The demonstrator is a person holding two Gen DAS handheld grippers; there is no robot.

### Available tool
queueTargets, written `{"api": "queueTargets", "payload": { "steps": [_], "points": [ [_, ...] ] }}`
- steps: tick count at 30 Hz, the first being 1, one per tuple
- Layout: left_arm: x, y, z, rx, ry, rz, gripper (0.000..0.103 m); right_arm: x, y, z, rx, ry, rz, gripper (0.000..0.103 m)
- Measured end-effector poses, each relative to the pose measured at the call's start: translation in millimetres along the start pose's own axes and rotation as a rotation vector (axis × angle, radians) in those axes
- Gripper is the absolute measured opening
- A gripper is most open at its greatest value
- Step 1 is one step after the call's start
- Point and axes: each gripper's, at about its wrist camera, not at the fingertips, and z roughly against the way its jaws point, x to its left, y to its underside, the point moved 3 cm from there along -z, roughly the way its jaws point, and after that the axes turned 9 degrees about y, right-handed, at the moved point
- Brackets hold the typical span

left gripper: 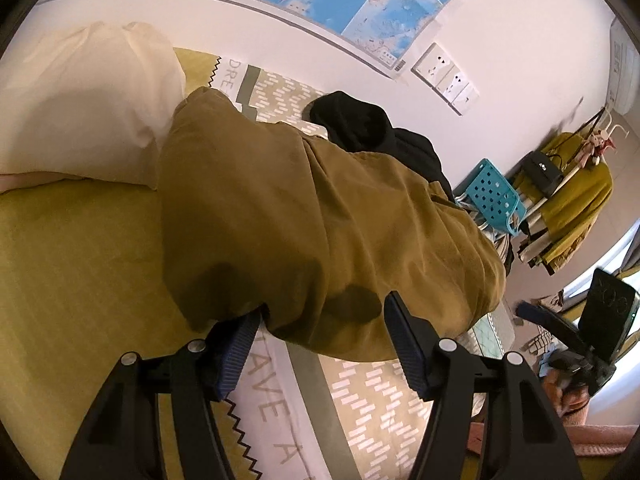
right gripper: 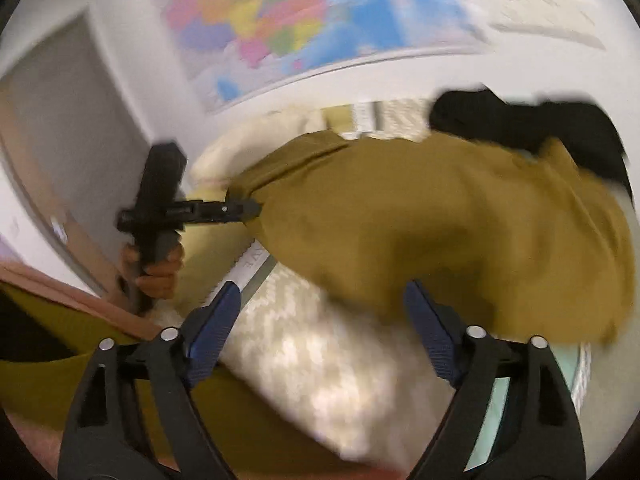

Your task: Fold large clothes

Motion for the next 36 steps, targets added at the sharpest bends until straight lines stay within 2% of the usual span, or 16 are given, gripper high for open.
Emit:
{"api": "queueTargets", "payload": {
  "steps": [1,3,6,7,8,9,13,16,20,24,25,26,28,30,32,36],
  "points": [
    [0.2,-0.1,-0.5,0.001,0.001,0.002,0.062,15.2,-7.9,-29.6,0.028,0.052,0.076,0.084],
    [-1.7,-0.7,0.0,0.002,0.000,-0.009,0.062,35.5,-13.0,-65.9,0.055,0.082,0.186,0.080],
    [-1.2,-0.9,1.4,0.004,0.014,-0.005,0.062,79.4,-18.2,-123.1,0.057,0.129,0.402,0.083],
    [0.0,-0.5,1.3,0.006,0.016,0.001,0.062,85.9,-18.9,-132.5,0.049,0.158,0.453,0.071],
    [1.6,-0.1,1.9,0.008,0.018,0.007,0.063,90.7,-20.8,-144.8,0.043,0.208,0.504,0.051],
    [3.0,1.3,3.0,0.008,0.021,0.014,0.063,89.9,-22.3,-150.4,0.040,0.232,0.519,0.048],
    [5.6,11.7,12.5,0.001,0.080,0.028,0.076,56.7,-49.2,-138.3,0.036,0.106,0.324,0.022],
    [1.4,20.2,11.6,0.023,0.206,0.033,0.082,34.1,-67.0,-121.6,0.006,0.027,0.181,0.020],
    [4.2,8.0,-4.7,-0.002,0.226,0.070,0.090,40.6,-65.6,-123.3,0.010,0.031,0.213,0.020],
    [23.3,-5.1,-28.3,-0.024,0.222,0.197,0.092,39.4,-59.2,-124.7,0.030,0.004,0.172,0.022],
    [26.7,-5.9,-34.4,-0.017,0.232,0.231,0.094,35.6,-55.4,-117.9,0.037,-0.015,0.142,0.028],
    [28.4,-5.7,-38.4,-0.018,0.235,0.251,0.095,31.1,-52.1,-111.9,0.042,-0.031,0.117,0.047],
    [30.0,-3.7,-39.5,-0.029,0.221,0.259,0.096,14.6,-40.5,-86.0,0.043,-0.088,0.029,0.068],
    [29.6,-2.4,-35.6,-0.046,0.210,0.252,0.096,-8.7,-24.9,-57.6,0.039,-0.128,-0.065,0.068],
    [30.2,-0.2,-30.7,-0.074,0.206,0.254,0.096,-45.5,3.5,-28.7,0.059,-0.173,-0.219,0.076],
    [33.3,-1.3,-29.5,-0.107,0.235,0.292,0.096,-114.3,55.8,3.9,0.067,-0.070,-0.501,0.079]
  ]
}}
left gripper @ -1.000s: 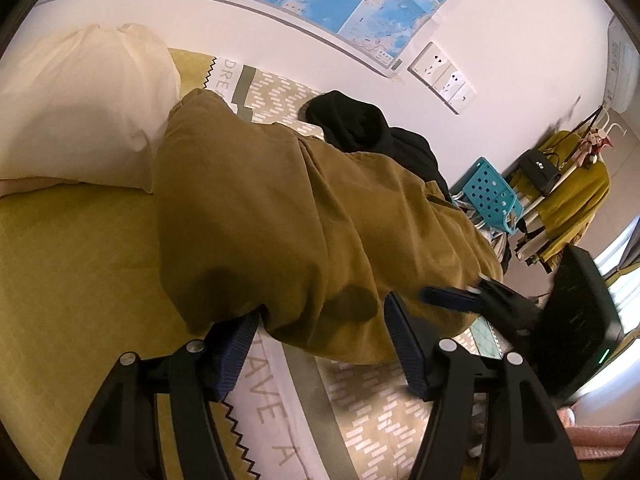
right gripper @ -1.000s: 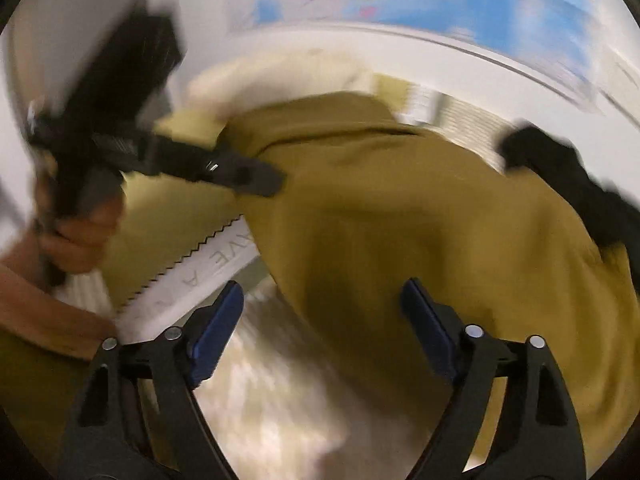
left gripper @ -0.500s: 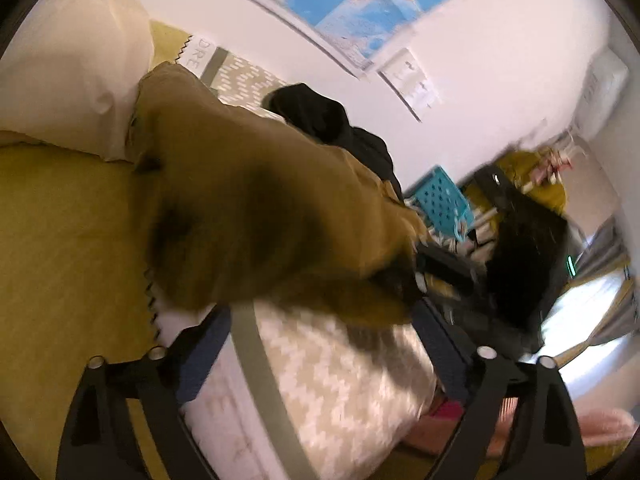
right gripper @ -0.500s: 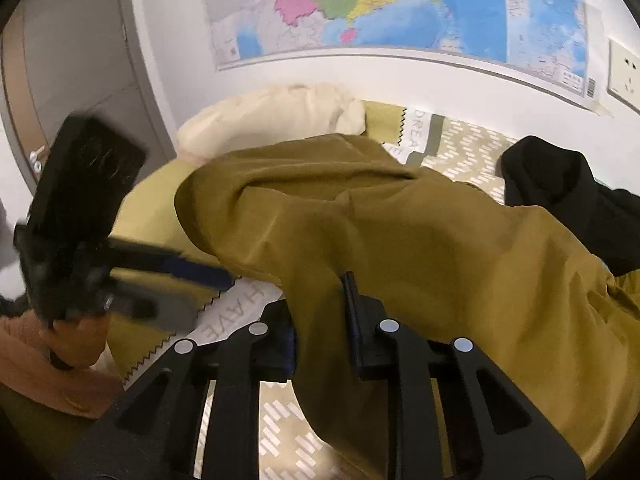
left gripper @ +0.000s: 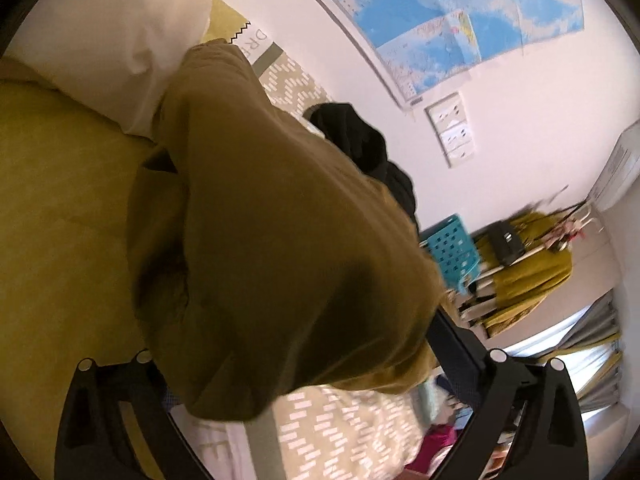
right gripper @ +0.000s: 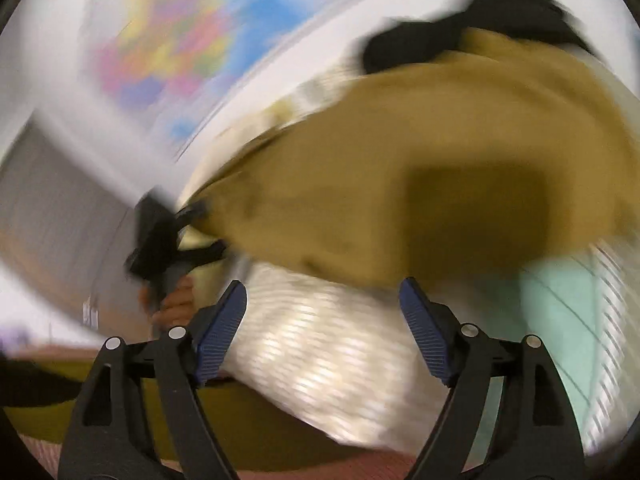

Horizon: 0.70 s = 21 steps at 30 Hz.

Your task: Fold large clothes

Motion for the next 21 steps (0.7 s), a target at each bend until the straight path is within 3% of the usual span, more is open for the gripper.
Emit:
{"api": "queueTargets", "payload": {
  "steps": [4,7,9,11,15,18,21],
  "points": [
    [4.4,-5.5,-0.2,0.002,0.013,0.026,0.096,-58.0,-7.9,12.6,-0.094,0.045,-0.238,0.085],
    [8.5,-8.0,-3.5,0.001,-0.034,0.024,0.096,-70.1,-23.1,0.0,-0.124,0.060,-0.291,0.088],
    [7.0,-8.1,-6.2,0.000,-0.048,0.027,0.096,-71.0,-35.2,-8.9,-0.158,0.126,-0.290,0.089],
    [6.8,-9.6,-8.2,-0.006,-0.064,0.033,0.096,-67.1,-45.3,-15.8,-0.190,0.140,-0.307,0.098],
    [1.6,-15.9,-23.5,0.007,-0.182,-0.001,0.095,-57.0,-65.5,-42.3,-0.243,0.182,-0.288,0.098],
    [-2.6,-23.2,-39.7,0.016,-0.259,-0.079,0.087,-53.0,-74.4,-55.0,-0.254,0.180,-0.261,0.098],
    [-1.9,-28.6,-43.6,0.024,-0.274,-0.086,0.081,-53.0,-80.5,-61.0,-0.247,0.167,-0.245,0.083]
  ]
}}
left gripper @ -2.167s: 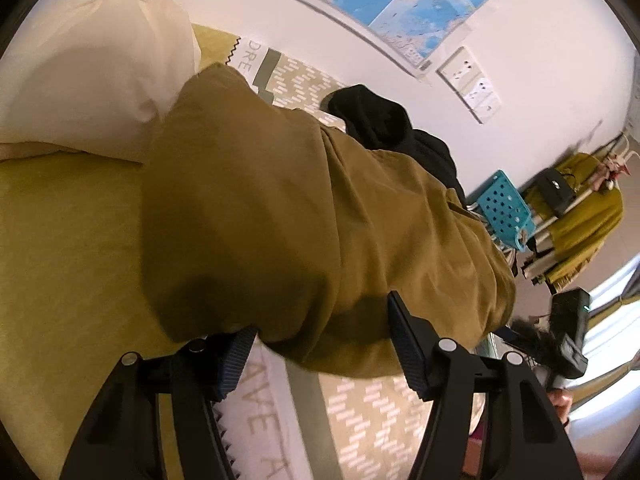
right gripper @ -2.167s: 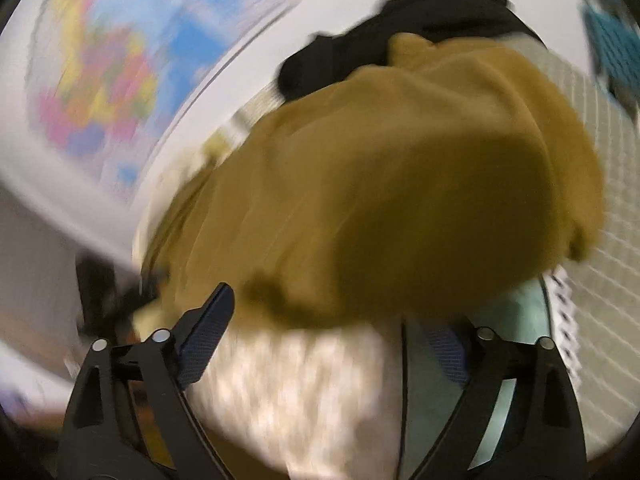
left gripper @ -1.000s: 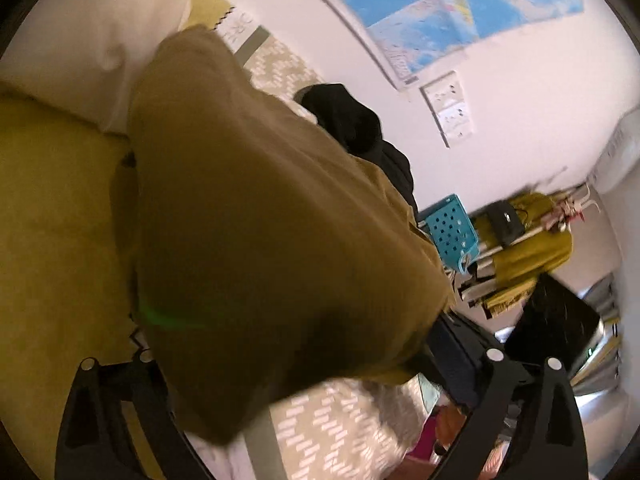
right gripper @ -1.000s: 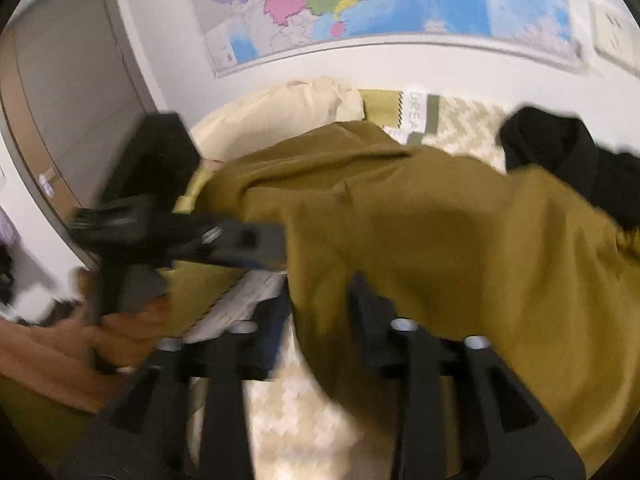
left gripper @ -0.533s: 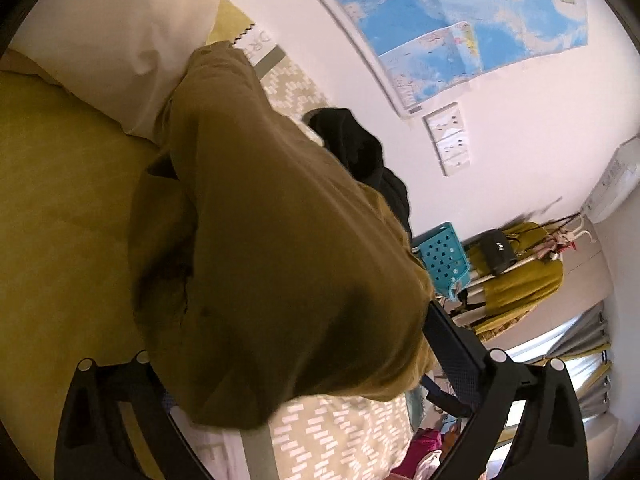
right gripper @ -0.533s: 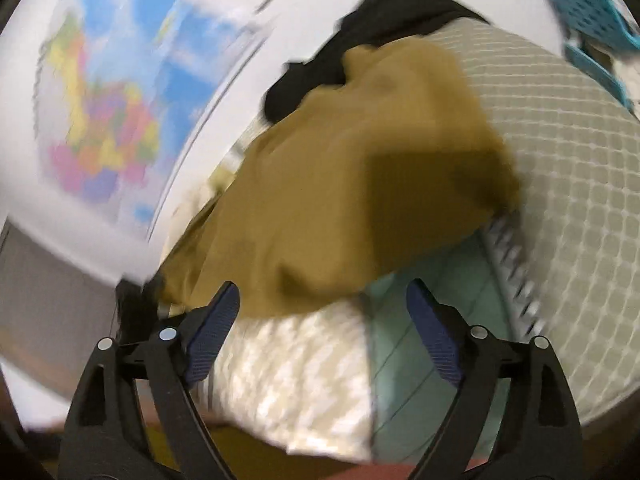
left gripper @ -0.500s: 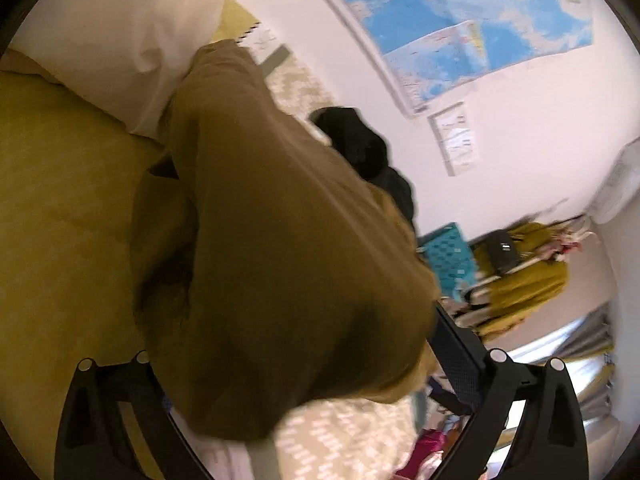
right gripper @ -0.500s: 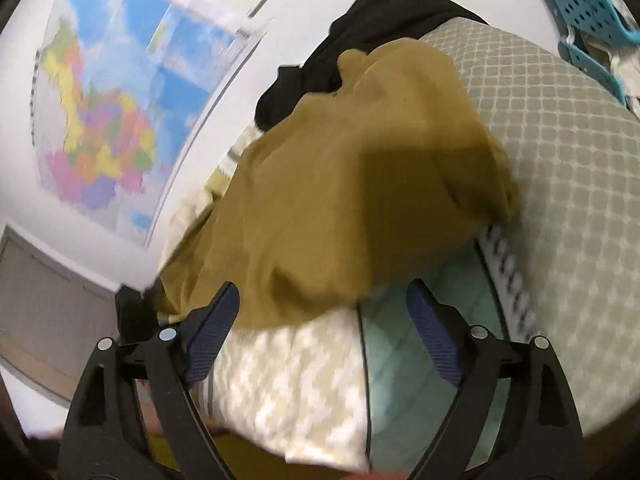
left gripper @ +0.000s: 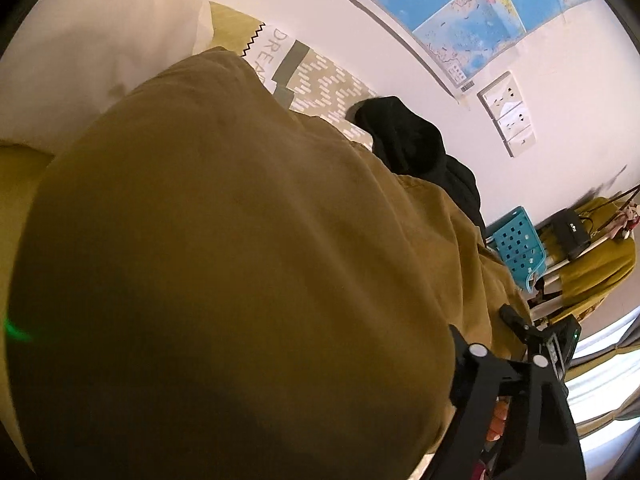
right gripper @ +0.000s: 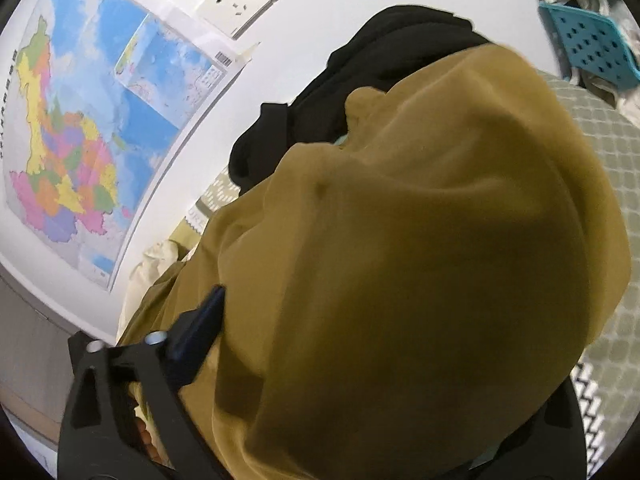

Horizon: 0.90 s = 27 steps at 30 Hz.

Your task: Fold large clothes

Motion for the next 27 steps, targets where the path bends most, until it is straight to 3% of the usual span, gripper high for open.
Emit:
{"api": "queueTargets", "payload": {
  "steps": [2,4,7,9,10,11,14,16,19,27],
  "points": [
    [0.9,-1.8,0.1,0.001,0.005,-0.002,0.077,-5.0,-2.7,-0.8,0.014,-0.025,-0.006,0.077],
    [-1.4,-3.5,0.8,0.001,0.015,0.001,0.077,-5.7,-5.8,-3.3,0.036,-0.050,-0.002,0.077],
    [-0.8,-1.4,-3.2,-0.003,0.072,-0.002,0.093,-1.2,-10.0,-7.4,0.052,-0.095,0.000,0.091],
    [-5.9,0.4,-4.7,0.000,0.055,-0.022,0.093,3.2,-11.0,-11.7,0.058,-0.075,0.019,0.089],
    [-6.9,-0.3,-6.3,0.001,0.046,-0.028,0.089,3.5,-11.3,-13.0,0.059,-0.066,0.021,0.086],
    [-6.0,-1.4,-6.9,0.000,0.025,-0.023,0.074,3.1,-11.8,-13.4,0.059,-0.078,0.026,0.073],
    [-1.0,-2.6,-3.7,0.019,0.010,-0.005,0.056,-3.7,-13.2,-12.0,0.072,-0.115,0.001,0.045],
    [-7.5,-3.8,2.0,0.010,0.009,-0.026,0.049,0.7,-14.2,-6.0,0.081,-0.135,0.011,0.039],
    [-19.6,-5.7,15.7,0.004,0.007,-0.072,0.044,17.7,-20.4,10.6,0.057,-0.160,0.058,0.033],
    [-58.9,-32.9,59.0,-0.030,0.092,-0.165,0.042,84.2,-46.8,65.5,-0.026,-0.252,0.195,0.029]
  ]
}}
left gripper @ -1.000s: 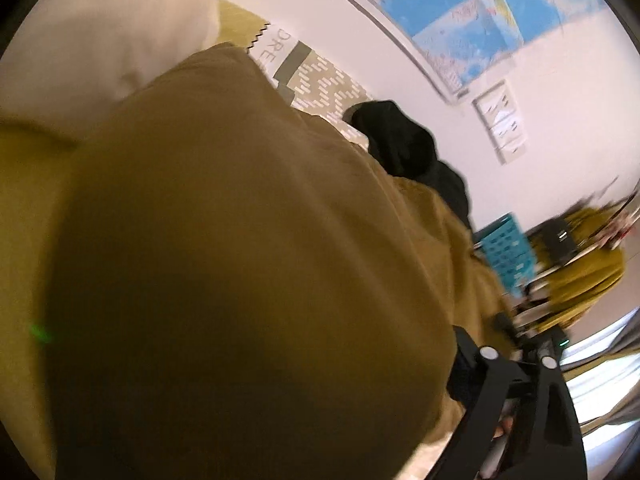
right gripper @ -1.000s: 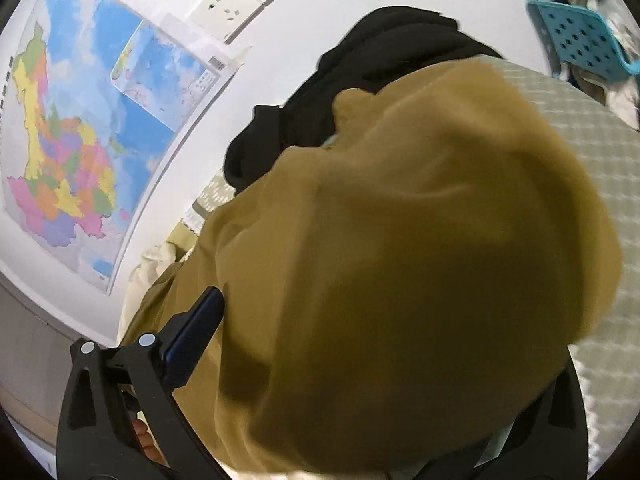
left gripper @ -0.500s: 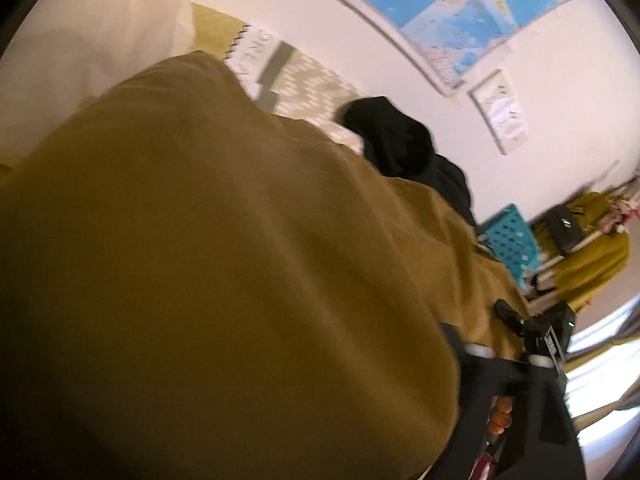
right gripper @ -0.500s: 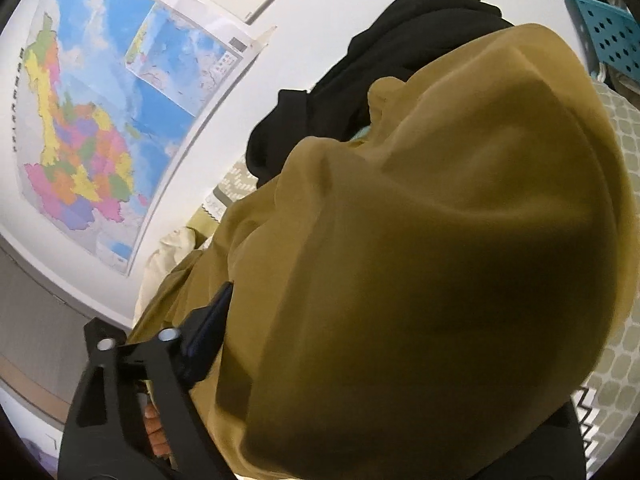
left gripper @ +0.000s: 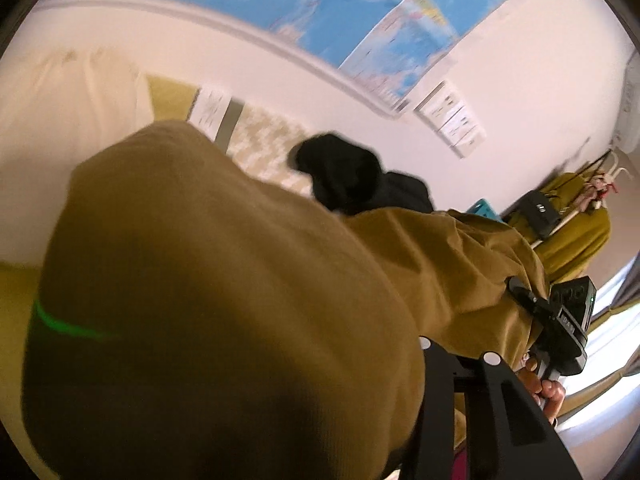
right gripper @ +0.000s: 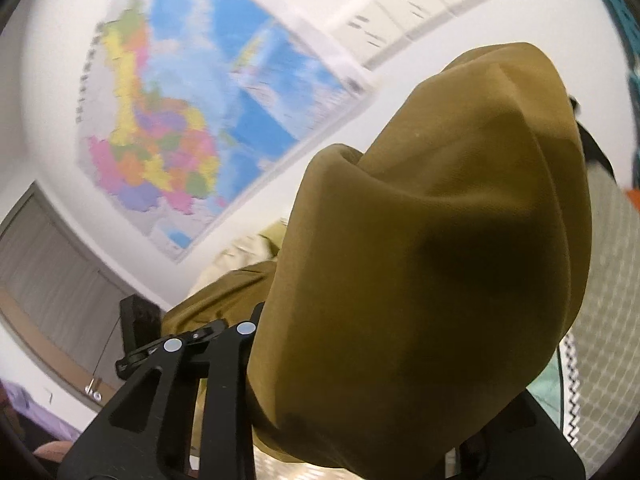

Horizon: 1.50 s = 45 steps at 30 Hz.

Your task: Fold large clothes

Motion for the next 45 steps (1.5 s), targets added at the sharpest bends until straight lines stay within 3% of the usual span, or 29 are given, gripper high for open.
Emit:
{"api": "queueTargets", "payload": {
  "steps": [4,9,14,19,27,33,36,41,45],
  "points": [
    [-17.9,-32.1,35.5,-0.054,0.017,-0.064,0.042,48.7,-30.0,8.5,-0.036,-0.050,0.089,0.028],
    [-31.2,-76.2,93.2,-0.180,-0.033,-0.164,0.042,106.5,-62.7,-2.5,-0.087,-0.137,0.165,0.028],
    [-5.0,-128.9,159.4,-0.314,-0.139,-0.165,0.043,179.7,-94.4,-58.3,-0.106,-0.270,0.219,0.028],
    [50.7,-169.5,222.4,-0.426,-0.292,-0.123,0.043,247.4,-102.9,-142.5,-0.049,-0.368,0.242,0.028],
    [141.7,-200.2,278.3,-0.500,-0.507,-0.079,0.043,323.6,-64.1,-258.9,0.065,-0.454,0.276,0.028],
    [204.6,-211.1,298.0,-0.543,-0.641,-0.029,0.042,355.7,-24.7,-315.2,0.149,-0.466,0.289,0.028],
    [224.5,-217.8,304.6,-0.543,-0.667,-0.012,0.042,371.6,-16.8,-326.8,0.150,-0.460,0.319,0.028],
    [254.1,-220.7,321.0,-0.627,-0.638,0.023,0.042,377.0,0.1,-328.7,0.071,-0.477,0.393,0.028],
    [309.0,-196.1,295.5,-0.525,-0.712,0.105,0.042,350.2,41.6,-364.4,0.220,-0.371,0.416,0.031]
  ]
}}
